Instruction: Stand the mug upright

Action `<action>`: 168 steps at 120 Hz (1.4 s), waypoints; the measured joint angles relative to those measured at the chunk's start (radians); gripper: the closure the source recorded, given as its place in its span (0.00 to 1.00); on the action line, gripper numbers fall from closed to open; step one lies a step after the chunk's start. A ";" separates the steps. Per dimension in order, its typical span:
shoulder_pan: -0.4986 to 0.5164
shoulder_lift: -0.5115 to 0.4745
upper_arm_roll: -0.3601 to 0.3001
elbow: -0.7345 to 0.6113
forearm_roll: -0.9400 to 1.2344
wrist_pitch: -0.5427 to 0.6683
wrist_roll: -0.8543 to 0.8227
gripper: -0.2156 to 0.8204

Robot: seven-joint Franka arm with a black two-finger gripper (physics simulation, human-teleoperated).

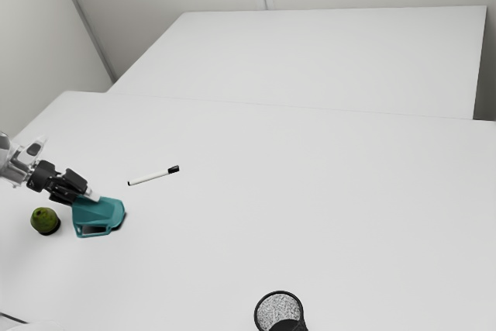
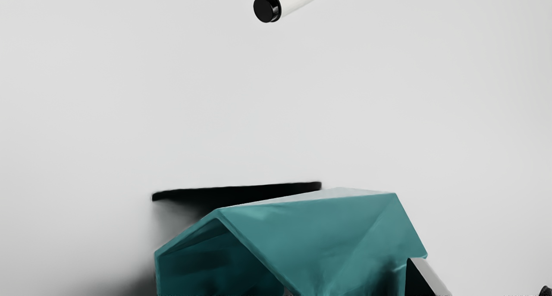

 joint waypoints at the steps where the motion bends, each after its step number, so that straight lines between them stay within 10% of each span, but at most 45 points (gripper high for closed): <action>1: 0.000 0.000 0.000 0.000 0.000 0.000 0.001 0.66; 57: -0.008 -0.070 -0.003 -0.037 0.003 0.002 0.035 0.94; 125: -0.049 -0.232 0.000 -0.081 -0.002 -0.011 0.048 0.97; 168: -0.308 -0.320 0.003 -0.060 0.051 0.001 -0.010 0.97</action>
